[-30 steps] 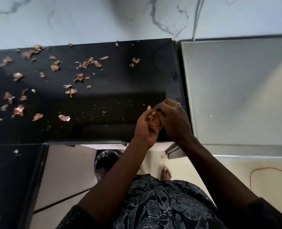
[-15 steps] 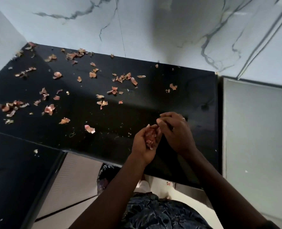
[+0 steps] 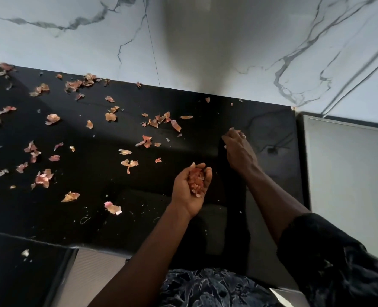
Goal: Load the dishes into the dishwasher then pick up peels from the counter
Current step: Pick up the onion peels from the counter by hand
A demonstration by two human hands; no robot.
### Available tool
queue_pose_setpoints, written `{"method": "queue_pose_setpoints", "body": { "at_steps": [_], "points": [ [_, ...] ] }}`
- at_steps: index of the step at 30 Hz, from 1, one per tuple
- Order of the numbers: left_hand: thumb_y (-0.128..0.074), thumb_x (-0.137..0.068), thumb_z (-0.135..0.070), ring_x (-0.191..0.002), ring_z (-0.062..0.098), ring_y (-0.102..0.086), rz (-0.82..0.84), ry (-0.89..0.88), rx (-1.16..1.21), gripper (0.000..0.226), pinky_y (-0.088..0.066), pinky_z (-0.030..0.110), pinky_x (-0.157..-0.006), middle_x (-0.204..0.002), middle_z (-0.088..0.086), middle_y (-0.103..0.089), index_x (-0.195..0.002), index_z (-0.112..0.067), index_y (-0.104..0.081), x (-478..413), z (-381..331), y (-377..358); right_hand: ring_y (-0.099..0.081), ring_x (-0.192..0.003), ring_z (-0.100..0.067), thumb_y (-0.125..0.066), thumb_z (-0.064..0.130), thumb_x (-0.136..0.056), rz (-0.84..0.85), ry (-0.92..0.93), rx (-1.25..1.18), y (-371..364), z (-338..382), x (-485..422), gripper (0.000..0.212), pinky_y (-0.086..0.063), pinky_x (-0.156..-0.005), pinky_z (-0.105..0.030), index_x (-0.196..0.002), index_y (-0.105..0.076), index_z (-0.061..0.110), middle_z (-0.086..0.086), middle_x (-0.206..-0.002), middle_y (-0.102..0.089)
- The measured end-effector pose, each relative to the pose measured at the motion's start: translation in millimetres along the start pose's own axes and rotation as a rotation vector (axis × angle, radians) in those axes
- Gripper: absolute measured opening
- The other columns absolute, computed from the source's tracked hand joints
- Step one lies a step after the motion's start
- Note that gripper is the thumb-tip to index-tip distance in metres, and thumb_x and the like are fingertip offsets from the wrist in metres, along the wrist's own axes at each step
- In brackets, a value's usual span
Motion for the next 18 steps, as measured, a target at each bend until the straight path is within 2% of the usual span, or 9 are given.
{"method": "queue_pose_setpoints", "body": {
  "at_steps": [3,6,9,11,13,15,18],
  "points": [
    [-0.057,-0.099,-0.022,-0.087,0.022,-0.071,-0.020,0.020,0.001,0.025,-0.060,0.028,-0.081,-0.103,0.017,-0.071,-0.100,-0.001,-0.071,-11.6,-5.4,-1.2,-0.060,-0.080,-0.026,-0.054,0.010,-0.096,-0.036,0.042,0.027,7.4,6.3,8.0,0.015,-0.051,-0.065,-0.038,-0.087,-0.066,0.009,-0.007,-0.101,-0.059],
    [-0.058,-0.099,-0.023,-0.088,0.021,-0.071,-0.024,0.033,0.000,0.026,-0.059,0.029,-0.084,-0.106,0.017,-0.070,-0.101,-0.002,-0.072,-21.8,-9.5,-3.7,-0.058,-0.074,-0.022,-0.056,0.011,-0.097,-0.019,0.066,0.015,8.8,16.0,28.3,0.014,-0.050,-0.061,-0.035,-0.086,-0.066,0.010,-0.006,-0.090,-0.059],
    [-0.058,-0.099,-0.023,-0.090,0.023,-0.072,-0.026,0.038,-0.010,0.026,-0.059,0.030,-0.084,-0.109,0.018,-0.070,-0.101,-0.001,-0.072,-29.0,-9.9,-6.0,-0.060,-0.077,-0.017,-0.058,0.007,-0.093,0.023,0.018,-0.111,6.8,16.5,45.2,0.013,-0.055,-0.066,-0.038,-0.090,-0.069,0.012,-0.003,-0.092,-0.062],
    [-0.058,-0.099,-0.023,-0.096,0.025,-0.071,-0.030,0.033,-0.007,0.026,-0.059,0.031,-0.084,-0.114,0.019,-0.068,-0.102,-0.001,-0.072,-32.1,-9.8,-6.7,-0.063,-0.084,-0.010,-0.063,0.007,-0.092,-0.019,-0.055,-0.219,14.6,18.2,50.3,0.013,-0.054,-0.073,-0.024,-0.095,-0.073,0.016,-0.001,-0.098,-0.067],
    [-0.057,-0.099,-0.022,-0.101,0.027,-0.071,-0.027,0.025,-0.012,0.027,-0.059,0.033,-0.087,-0.117,0.020,-0.069,-0.106,0.000,-0.071,-33.9,-8.2,-8.4,-0.061,-0.088,-0.004,-0.066,0.008,-0.092,-0.135,-0.116,-0.303,30.5,27.8,54.0,0.012,-0.046,-0.073,-0.011,-0.098,-0.073,0.015,0.004,-0.100,-0.068],
    [-0.054,-0.100,-0.022,-0.101,0.027,-0.072,-0.024,0.020,-0.029,0.028,-0.059,0.033,-0.086,-0.115,0.019,-0.070,-0.110,0.000,-0.069,-34.7,-4.8,-10.8,-0.059,-0.087,-0.001,-0.066,0.010,-0.094,-0.196,-0.070,-0.336,44.4,47.4,57.1,0.009,-0.043,-0.073,-0.008,-0.098,-0.072,0.016,0.008,-0.099,-0.065],
    [-0.049,-0.102,-0.024,-0.098,0.023,-0.069,-0.027,0.025,-0.101,0.030,-0.053,0.033,-0.090,-0.110,0.014,-0.071,-0.117,-0.005,-0.067,-36.4,-0.2,-13.6,-0.058,-0.088,-0.003,-0.061,0.015,-0.098,-0.103,0.111,-0.272,47.9,75.5,61.8,0.009,-0.045,-0.075,-0.013,-0.100,-0.070,0.016,0.007,-0.101,-0.064]
  ]
}}
Point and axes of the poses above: each hand's wrist, its own x-axis away from the middle knuckle, its own y-axis out of the back of the hand, z = x × y, the point moved 1 cm from there along -x, towards the middle knuckle
